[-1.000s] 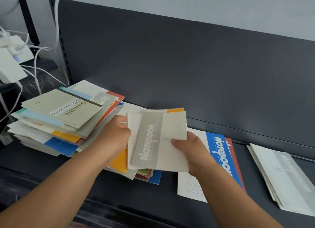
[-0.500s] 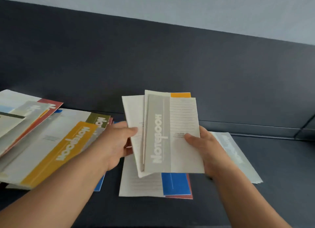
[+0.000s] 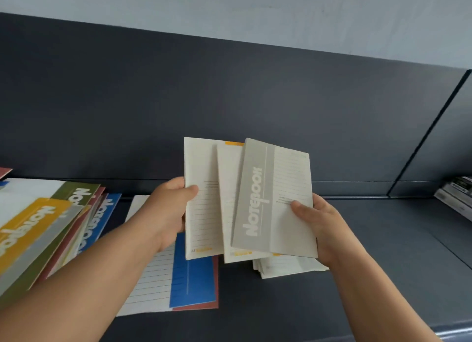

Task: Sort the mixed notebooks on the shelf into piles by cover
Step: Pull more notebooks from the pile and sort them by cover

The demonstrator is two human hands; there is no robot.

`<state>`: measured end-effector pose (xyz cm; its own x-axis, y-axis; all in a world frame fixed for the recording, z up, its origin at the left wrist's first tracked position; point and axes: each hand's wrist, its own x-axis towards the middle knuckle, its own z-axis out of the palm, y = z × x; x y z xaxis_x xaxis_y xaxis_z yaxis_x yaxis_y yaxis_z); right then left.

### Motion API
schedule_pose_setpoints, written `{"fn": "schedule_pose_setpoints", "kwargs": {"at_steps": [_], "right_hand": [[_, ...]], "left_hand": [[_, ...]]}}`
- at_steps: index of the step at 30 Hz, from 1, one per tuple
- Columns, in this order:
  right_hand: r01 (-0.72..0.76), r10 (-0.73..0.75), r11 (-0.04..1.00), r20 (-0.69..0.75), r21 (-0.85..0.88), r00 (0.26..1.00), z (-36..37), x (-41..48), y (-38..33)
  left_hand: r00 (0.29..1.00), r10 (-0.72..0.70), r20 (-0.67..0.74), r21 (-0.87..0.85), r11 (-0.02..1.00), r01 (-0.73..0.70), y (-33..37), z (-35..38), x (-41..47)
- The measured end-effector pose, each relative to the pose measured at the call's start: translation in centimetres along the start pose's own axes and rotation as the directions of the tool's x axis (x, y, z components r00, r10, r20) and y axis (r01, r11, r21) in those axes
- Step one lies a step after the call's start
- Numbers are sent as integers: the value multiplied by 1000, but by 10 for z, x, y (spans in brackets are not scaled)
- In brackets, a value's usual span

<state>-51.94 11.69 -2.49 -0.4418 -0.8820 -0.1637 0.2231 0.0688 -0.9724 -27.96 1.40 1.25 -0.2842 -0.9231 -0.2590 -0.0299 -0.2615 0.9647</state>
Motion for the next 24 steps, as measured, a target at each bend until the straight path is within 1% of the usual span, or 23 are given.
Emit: {"fn": "schedule_pose_setpoints", "kwargs": {"at_steps": [4,7,11,15,17,19,20,22,24], "right_hand": [[-31,31,999,-34,25,999,-19,5,2],[-51,52,998,-36,22,998,-33,8,4],[-76,73,996,-62,-45,995,-60,9,1],[-93,85,995,-175,-38,981,-102,11,-5],[-103,96,994,-179,-29,979,-117,12,-6],[-118,113,993,-130,-30,985,-120,13,-4],[-131,126,990,-97,-44,987,-116,14,-3],[-145,138,983,-63,-113,988,-103,18,2],[-130,116,957,-70,-259,991,-89,25,11]], "left_hand": [[996,-51,78,-116,991,60,-3,36,0],[993,-35,113,-59,997,42,-10,60,1],[997,-39,67,61,998,35,-19,86,7],[996,-89,30,67,994,87,-28,100,19],[991,-130,25,96,987,127,-36,106,26],[988,-153,32,191,971,144,-47,112,32],[990,-140,25,266,955,129,-51,115,33],[998,-59,-16,436,898,60,-56,119,32],[999,43,-13,590,807,-27,-56,120,28]]}}
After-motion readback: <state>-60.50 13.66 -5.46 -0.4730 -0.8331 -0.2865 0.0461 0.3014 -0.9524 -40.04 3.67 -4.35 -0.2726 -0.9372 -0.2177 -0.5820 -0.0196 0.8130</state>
